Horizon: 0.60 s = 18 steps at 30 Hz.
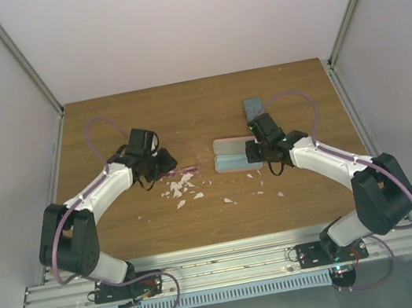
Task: Organize the sunglasses
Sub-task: Pick up the sunglasses from the center of the board.
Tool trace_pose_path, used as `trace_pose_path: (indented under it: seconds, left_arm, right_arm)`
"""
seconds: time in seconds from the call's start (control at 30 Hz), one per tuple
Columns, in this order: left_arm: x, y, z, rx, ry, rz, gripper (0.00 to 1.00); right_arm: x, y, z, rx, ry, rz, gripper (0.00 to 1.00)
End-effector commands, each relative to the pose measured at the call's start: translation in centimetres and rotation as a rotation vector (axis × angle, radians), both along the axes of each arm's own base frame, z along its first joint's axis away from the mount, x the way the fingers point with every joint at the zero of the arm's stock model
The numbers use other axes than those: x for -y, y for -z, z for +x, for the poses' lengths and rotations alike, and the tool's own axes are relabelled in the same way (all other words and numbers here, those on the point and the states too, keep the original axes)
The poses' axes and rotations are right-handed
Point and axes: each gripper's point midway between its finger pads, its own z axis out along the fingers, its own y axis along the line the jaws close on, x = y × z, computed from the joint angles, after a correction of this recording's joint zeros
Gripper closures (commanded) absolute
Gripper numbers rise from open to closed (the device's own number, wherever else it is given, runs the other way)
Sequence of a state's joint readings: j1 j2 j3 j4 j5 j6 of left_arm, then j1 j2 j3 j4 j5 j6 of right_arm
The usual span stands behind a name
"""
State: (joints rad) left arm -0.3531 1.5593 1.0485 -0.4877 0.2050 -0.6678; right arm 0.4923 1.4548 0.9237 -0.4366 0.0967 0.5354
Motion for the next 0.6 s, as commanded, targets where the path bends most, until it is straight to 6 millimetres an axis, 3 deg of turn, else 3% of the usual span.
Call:
trace_pose_path:
  seconds: [0.0,0.2,0.37,0.57]
  left_arm:
    - [1.5,-1.5,-1.9,0.009,-0.097,-0.223,0.59]
    - [0.2,0.5,-2.6,-0.014,-0.284,-0.286,0.53]
    - [1.0,1.6,-2.0,-0.050,-0.374,-0.364,0.53]
    - [0.9,3.0,-1.3,-0.087,-0.493,-0.372,0.60]
  right_arm:
    - [-0.5,-1.4,0.7,0.038,-0.005,0.027,0.58]
    - [-0.6,-1.0,0.6,0.034,-0.011,0.035,0.58]
    - [-0.7,-0.8,0.5,0.038,-0.016,0.041,0.58]
    - [-0.5,-0.7,0.3,0.046,-0.016,0.041,0.58]
